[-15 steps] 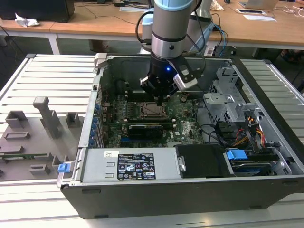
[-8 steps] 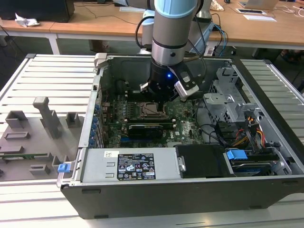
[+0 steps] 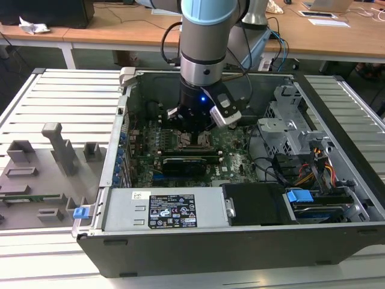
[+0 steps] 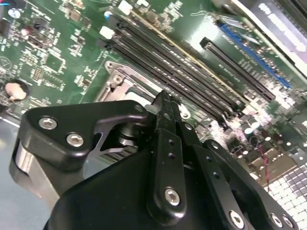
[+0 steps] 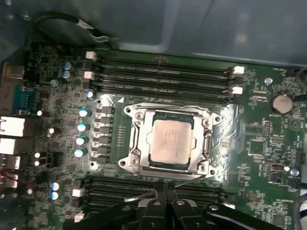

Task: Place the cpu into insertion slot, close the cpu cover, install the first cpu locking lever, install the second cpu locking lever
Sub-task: 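Install the second cpu locking lever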

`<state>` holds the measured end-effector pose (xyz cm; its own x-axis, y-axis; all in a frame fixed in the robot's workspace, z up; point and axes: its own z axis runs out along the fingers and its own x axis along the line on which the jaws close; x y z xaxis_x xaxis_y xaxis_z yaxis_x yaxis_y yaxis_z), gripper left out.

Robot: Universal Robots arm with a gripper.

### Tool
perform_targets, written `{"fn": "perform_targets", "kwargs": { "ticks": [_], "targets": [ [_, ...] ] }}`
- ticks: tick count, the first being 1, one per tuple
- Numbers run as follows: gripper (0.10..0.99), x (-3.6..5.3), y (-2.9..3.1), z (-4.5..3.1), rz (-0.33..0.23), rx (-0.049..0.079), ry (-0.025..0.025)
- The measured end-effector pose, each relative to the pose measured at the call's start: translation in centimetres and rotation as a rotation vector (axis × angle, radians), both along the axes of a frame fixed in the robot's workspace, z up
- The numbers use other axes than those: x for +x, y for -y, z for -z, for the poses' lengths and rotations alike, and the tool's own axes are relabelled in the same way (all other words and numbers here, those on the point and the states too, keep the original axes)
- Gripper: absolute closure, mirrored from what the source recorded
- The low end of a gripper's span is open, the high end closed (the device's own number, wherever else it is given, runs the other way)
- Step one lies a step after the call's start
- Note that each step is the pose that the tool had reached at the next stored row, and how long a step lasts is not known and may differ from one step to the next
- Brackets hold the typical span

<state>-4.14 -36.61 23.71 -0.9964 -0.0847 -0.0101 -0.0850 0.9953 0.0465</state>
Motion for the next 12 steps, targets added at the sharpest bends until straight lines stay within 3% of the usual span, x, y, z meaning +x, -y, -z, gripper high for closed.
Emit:
{"fn": "perform_targets", "kwargs": {
  "ticks": [5, 9, 10, 12],
  "targets": [
    [0.980, -1.03, 0.09, 0.21, -0.001, 0.000, 0.0000],
    [0.980, -1.24, 0.09, 0.97, -0.003, 0.000, 0.0000],
    [0.980, -1.39, 0.21, 1.06, -0.004, 0.006, -0.0002],
    [0.980, -1.88, 0.54, 1.09, -0.003, 0.030, 0.0003]
  ]
}}
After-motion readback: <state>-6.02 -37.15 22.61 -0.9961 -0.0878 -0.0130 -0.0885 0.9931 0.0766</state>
